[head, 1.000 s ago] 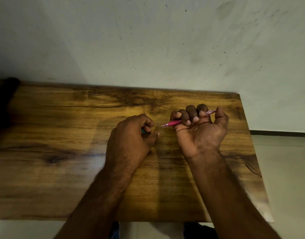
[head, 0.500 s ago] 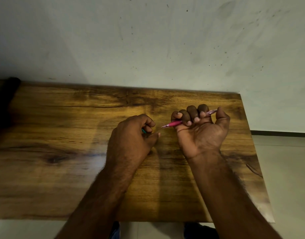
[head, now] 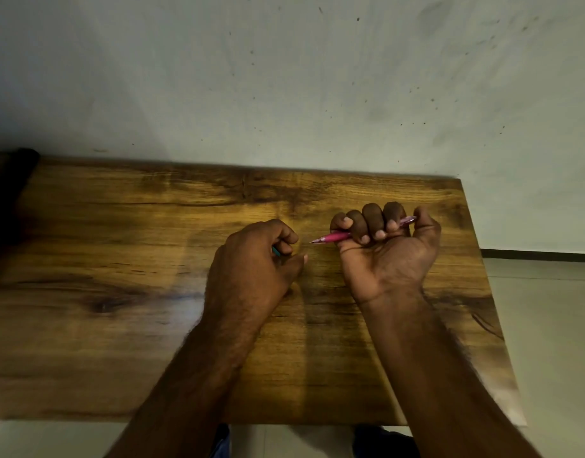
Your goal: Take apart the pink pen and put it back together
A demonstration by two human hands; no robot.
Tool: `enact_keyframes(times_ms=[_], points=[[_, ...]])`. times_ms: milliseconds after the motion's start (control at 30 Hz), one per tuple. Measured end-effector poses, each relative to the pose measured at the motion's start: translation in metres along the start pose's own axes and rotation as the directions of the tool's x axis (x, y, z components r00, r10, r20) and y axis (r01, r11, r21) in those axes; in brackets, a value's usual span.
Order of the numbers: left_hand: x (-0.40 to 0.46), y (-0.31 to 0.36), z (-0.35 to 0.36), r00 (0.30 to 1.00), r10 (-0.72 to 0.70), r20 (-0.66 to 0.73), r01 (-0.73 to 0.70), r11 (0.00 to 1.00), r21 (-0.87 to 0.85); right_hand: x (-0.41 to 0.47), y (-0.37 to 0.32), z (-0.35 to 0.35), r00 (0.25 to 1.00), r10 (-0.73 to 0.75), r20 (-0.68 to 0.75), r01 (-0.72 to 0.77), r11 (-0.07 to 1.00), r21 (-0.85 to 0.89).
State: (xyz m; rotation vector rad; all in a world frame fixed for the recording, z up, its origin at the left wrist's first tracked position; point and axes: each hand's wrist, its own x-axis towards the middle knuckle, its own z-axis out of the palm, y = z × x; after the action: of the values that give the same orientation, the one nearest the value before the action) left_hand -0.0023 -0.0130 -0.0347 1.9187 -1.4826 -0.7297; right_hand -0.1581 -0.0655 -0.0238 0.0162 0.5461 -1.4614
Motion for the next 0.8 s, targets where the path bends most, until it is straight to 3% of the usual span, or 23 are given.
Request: enact_keyframes(times_ms=[800], points=[[0.0002,-0.0013,0.0006,1.000,0.003,-0.002,-0.003,1.000,0.027,-0.0011,0.0007,0.0005,0.999,0.029,0.015,-0.030,0.999,0.036]])
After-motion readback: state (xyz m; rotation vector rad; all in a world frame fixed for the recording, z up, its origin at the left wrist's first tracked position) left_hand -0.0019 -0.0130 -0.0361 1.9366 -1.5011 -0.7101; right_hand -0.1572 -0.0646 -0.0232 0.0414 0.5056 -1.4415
